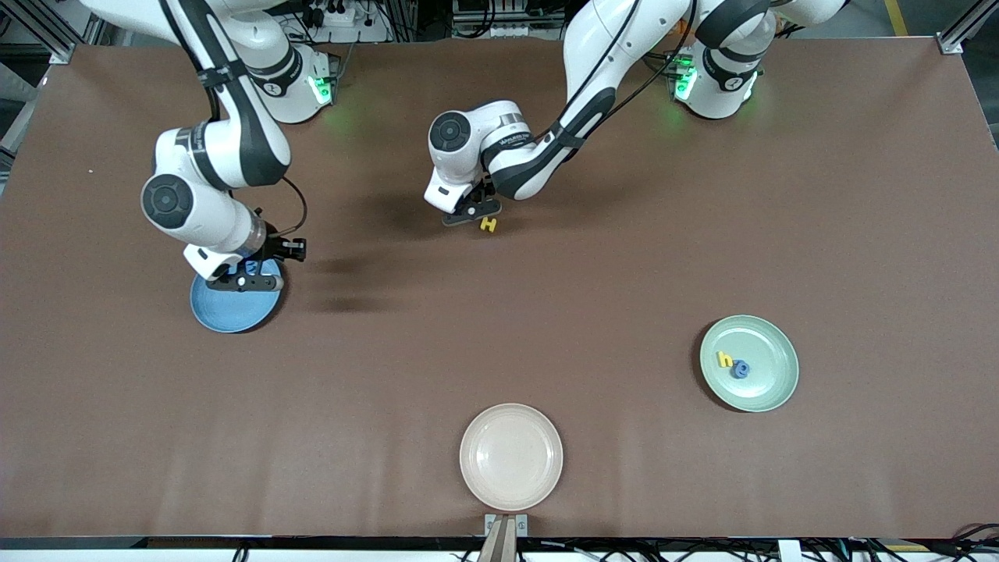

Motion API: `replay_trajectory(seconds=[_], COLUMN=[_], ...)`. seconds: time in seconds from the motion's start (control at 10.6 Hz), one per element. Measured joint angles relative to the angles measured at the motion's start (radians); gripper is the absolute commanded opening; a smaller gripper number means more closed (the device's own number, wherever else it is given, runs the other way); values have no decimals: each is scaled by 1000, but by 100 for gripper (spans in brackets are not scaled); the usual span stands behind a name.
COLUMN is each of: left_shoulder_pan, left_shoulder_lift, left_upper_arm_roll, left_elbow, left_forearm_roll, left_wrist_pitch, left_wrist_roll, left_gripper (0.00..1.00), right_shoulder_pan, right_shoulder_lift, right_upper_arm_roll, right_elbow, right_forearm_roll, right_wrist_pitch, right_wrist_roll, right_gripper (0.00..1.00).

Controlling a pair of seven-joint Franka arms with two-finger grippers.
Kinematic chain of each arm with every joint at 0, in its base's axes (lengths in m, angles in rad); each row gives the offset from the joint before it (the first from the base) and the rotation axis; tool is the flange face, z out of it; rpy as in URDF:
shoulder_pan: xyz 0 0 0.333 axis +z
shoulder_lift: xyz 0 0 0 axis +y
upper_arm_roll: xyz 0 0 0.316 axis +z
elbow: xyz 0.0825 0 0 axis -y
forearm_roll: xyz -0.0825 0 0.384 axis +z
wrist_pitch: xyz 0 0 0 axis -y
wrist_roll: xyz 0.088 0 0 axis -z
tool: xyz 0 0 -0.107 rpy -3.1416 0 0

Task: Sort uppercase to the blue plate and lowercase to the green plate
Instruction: 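Open the right gripper over the blue plate while the left gripper grasps the m, then carry the pink m to the green plate while the right gripper reaches the H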

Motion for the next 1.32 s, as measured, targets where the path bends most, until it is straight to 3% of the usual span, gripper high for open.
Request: replay_trajectory(seconds=[0.19,0.47,0.85,1.13,1.32], left_shoulder_pan=[-9,-10,40,262,412], left_shoulder_lift=[-4,-10,-85,-198,-212], left_upper_arm_roll=[-2,-1,42,36,17], left_elbow=[-2,-6,11,25,40], left_forearm_roll=[42,46,59,59,59], left_wrist_pitch=[2,6,6,-34,-36], left_wrist_roll=[-39,-42,-5,226,402], left_gripper=[0,0,0,0,0], right_shoulder_pan=[24,50,99,164,261], right_shoulder_lift=[0,7,62,91,112], right_upper_arm_roll=[29,91,103,109,114], right_elbow=[-5,-14,-22,-20,-8], right_forearm_roll=[0,1,1,1,0], right_wrist_pitch=[36,141,289,353,366], right_wrist_roll=[65,177,256,415,595], right_gripper=[27,26,26,26,26])
